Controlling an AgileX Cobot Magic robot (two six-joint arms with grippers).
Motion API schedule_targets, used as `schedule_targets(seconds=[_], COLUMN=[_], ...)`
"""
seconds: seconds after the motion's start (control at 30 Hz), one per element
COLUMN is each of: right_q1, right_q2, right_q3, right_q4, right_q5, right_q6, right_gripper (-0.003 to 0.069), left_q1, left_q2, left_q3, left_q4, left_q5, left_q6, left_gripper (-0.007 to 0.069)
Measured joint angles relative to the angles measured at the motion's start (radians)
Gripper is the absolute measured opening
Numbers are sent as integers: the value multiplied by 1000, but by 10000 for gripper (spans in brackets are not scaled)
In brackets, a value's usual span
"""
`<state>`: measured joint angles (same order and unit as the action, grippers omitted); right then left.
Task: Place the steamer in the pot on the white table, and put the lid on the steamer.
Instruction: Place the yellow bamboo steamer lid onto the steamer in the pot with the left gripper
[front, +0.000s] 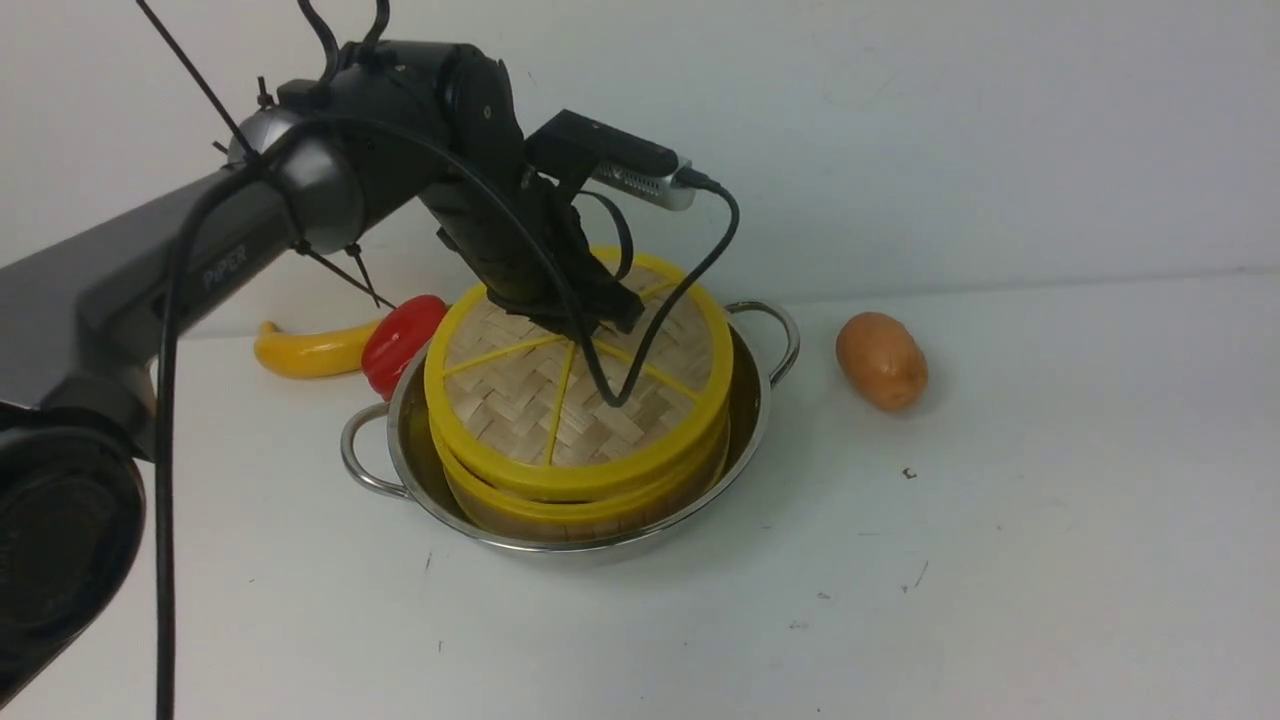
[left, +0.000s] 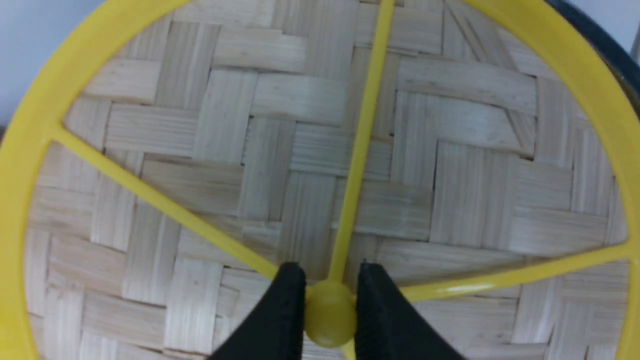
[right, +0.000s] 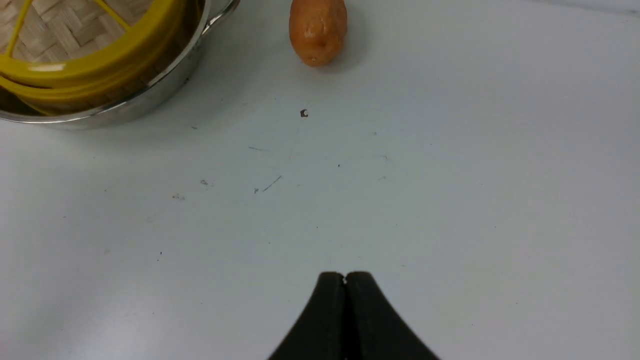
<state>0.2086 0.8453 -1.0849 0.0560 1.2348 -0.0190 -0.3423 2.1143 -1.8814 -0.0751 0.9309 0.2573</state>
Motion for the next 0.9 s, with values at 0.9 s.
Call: schedule_targets(seconds=[0.9], right_q1=[0], right_q2=[0], right_q3=[0], right_q4=[0], right_q5=[0], right_q6=[0], right_gripper=[3], left_q1=[-10], left_q2=[23], left_q3=[-17], left_q4=[57], left_q5=[81], left_q6=[-70], left_gripper=[115])
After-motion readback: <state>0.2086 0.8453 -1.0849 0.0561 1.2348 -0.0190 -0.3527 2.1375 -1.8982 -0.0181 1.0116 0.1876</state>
